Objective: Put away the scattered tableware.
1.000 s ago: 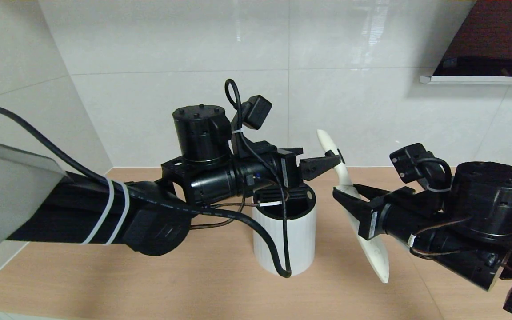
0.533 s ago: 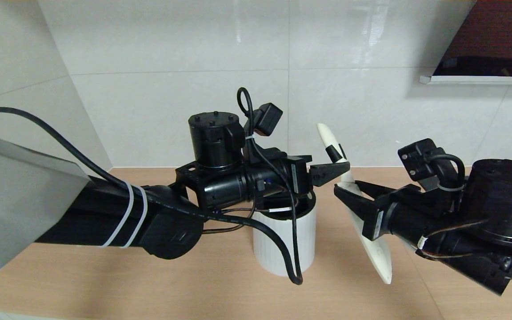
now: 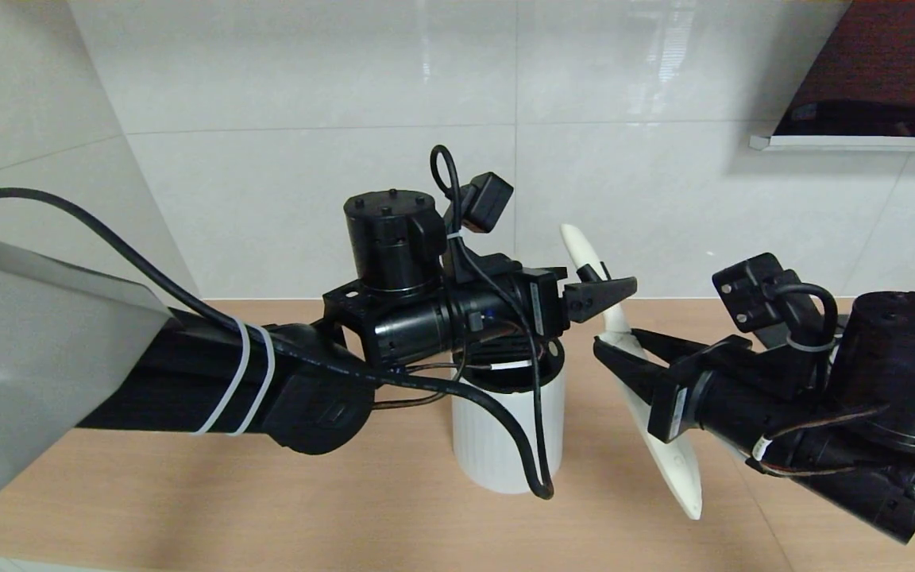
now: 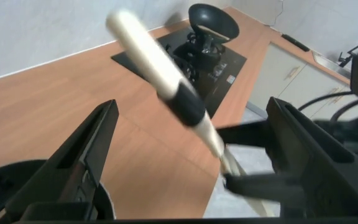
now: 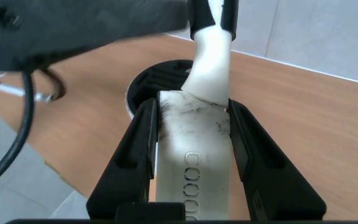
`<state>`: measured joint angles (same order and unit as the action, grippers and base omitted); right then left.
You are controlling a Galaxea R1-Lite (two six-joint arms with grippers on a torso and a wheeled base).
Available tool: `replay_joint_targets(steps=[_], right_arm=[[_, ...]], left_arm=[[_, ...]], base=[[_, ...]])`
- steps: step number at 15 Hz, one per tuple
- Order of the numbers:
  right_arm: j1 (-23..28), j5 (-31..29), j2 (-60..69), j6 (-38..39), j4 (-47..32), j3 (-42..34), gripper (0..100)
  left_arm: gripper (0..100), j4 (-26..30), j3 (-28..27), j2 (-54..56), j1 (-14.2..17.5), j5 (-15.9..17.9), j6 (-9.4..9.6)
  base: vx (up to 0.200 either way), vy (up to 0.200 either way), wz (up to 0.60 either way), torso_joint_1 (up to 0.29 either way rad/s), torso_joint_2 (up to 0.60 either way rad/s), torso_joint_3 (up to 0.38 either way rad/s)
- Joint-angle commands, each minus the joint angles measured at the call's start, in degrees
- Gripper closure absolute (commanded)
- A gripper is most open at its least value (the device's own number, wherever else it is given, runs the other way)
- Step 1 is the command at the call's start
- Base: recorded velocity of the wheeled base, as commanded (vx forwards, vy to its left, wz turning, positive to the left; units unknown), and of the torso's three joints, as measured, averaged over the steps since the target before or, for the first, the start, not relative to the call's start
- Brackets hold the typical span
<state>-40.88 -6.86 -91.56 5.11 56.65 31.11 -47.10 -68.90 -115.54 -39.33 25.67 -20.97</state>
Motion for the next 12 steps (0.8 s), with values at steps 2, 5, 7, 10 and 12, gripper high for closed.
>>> replay_joint_targets(steps=[2, 5, 7, 10, 12], right_arm=[[-0.9, 0.0, 0.1, 0.0, 0.0, -0.3, 100], [-1.8, 0.0, 0.1, 0.1, 0.0, -0.7, 100], [-1.9, 0.0, 0.1, 0.1, 0.0, -0.9, 100], [-2.0, 0.0, 0.1, 0.0, 0.0, -0.9, 100], [-2.0, 0.0, 0.1, 0.0, 0.0, -0.9, 100]], left_arm=[[0, 0.0, -1.6, -1.1, -0.4, -0.3, -0.04], [0, 0.0, -1.9, -1.5, -0.5, -0.2, -0.04], [0, 0.0, -2.3, -1.9, -0.5, -0.3, -0.04], [0, 0.0, -2.3, -1.9, -0.5, -0.3, -0.04], [0, 0.0, -2.2, -1.9, -0.6, -0.4, -0.04]], base=[[0.000, 0.000, 0.00, 0.000, 0.00, 0.000], [0.000, 0.000, 0.00, 0.000, 0.00, 0.000], [0.000, 0.000, 0.00, 0.000, 0.00, 0.000], [0.000, 0.000, 0.00, 0.000, 0.00, 0.000], [0.000, 0.000, 0.00, 0.000, 0.00, 0.000]])
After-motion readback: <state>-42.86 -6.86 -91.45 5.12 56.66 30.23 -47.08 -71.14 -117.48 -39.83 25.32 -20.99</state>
